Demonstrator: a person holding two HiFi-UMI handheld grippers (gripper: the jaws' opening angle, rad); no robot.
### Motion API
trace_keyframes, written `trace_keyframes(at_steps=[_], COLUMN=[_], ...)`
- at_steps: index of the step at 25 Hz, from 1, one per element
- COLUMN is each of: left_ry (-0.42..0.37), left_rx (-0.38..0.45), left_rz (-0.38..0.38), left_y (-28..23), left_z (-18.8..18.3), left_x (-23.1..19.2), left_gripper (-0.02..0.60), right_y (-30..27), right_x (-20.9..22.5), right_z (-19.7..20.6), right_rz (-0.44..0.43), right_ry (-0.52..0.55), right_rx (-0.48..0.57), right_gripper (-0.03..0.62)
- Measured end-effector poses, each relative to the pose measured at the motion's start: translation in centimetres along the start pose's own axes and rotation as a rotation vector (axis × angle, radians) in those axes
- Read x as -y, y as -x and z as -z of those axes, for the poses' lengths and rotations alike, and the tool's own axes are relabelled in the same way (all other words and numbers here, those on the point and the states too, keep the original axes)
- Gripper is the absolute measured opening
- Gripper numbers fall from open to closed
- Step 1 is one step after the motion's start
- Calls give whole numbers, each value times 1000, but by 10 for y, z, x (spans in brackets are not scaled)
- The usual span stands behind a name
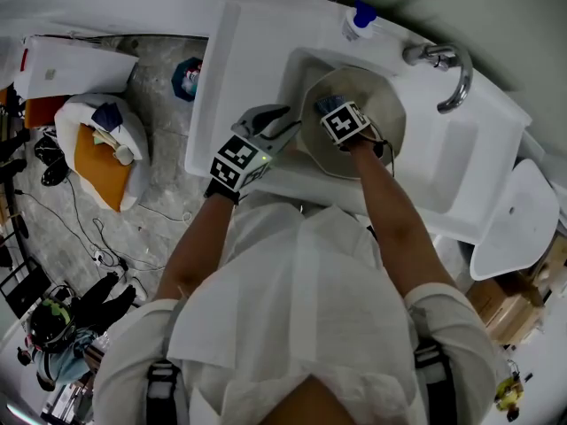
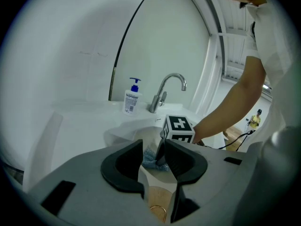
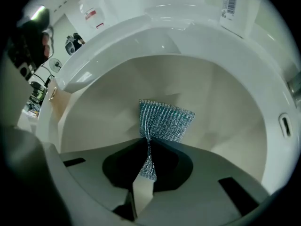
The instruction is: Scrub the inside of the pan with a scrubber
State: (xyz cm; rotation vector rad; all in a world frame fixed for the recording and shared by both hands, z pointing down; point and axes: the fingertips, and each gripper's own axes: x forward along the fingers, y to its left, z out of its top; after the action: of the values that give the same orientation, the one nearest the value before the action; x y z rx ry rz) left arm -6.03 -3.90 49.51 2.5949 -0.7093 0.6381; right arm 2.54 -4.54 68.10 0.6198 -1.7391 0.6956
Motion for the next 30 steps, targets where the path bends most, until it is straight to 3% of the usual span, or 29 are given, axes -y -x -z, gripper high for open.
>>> trace_keyframes(at_steps=[3,6,11,15,21,30], left_ry=[-8,-12,-17,-20,-22,-10], left_rx=[4,6,10,11,6,-3], left_rz=[13,22,38,46,45,27], left_y=[-4,-9,-18,-25,-27,-21], left_z=[-4,-7,-9,-12,-13,-7], left_x=[4,6,10,14,17,14], left_gripper=[150,150,150,150,150,150], right_y=[7,4,9,13,17,11], right_x=[-14,-38,-26,1,51,81], right_z=[27,37,87,106,104,63], right_rz=[-36,-158,-145,-106,8,86], right_ry=[-19,-28,14,23,-5,-18], right_rx=[-80,-54,-185,-230,-246,-176], right_gripper=[21,21,21,21,23,26])
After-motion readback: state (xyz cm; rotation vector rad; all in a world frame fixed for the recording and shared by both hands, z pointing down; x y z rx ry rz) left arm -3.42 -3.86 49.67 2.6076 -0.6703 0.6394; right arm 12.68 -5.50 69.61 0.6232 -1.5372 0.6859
